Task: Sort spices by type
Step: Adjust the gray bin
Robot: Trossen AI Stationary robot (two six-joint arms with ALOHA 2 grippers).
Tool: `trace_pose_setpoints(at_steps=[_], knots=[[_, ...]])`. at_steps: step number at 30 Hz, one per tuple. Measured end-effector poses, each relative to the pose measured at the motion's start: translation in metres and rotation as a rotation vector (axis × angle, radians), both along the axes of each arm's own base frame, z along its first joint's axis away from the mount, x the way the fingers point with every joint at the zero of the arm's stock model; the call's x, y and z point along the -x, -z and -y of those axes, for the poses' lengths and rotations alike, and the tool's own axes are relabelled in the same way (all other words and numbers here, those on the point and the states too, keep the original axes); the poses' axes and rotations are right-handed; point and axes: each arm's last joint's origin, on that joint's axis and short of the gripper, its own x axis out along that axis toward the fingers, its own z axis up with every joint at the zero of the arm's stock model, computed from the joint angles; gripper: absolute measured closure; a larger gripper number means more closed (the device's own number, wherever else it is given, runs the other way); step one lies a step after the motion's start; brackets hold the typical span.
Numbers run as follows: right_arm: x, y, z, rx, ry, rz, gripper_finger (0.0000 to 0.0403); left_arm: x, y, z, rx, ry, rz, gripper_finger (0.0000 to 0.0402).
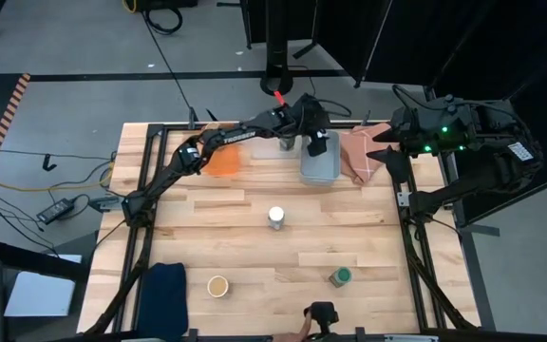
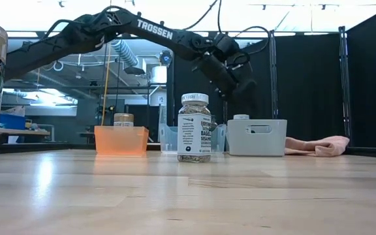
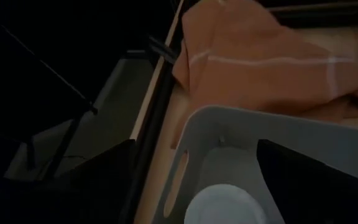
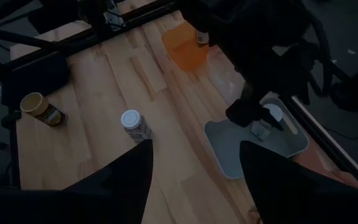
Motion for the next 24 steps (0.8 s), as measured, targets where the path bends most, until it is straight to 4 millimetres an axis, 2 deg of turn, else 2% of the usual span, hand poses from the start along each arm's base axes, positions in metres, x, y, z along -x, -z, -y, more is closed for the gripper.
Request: trace_pose_setpoints(at_steps=[7, 12, 17, 20, 24], knots=[[0.000, 0.000, 0.000, 0.000, 0.000, -0.003, 0.0155, 0.008, -0.035, 0.012, -0.011, 0.017, 0.038, 0.0062], [0.001, 0.001, 0.000, -0.001, 0.002, -0.008, 0.0155, 0.018, -0.056, 0.039, 0.056, 0.111, -0.020, 0.0062], [0.001, 0.001, 0.000, 0.000, 0.001, -0.012, 0.0155, 0.024, -0.056, 0.077, 0.227, 0.295, -0.138, 0.0062], [0.001, 0.001, 0.000, 0.000, 0.002, -0.013, 0.0155, 0.025, -0.050, 0.104, 0.338, 0.426, -0.204, 0.0062], [0.001, 0.001, 0.000, 0.000, 0.002, -0.013, 0.0155, 0.020, -0.038, 0.130, 0.375, 0.528, -0.242, 0.0062]])
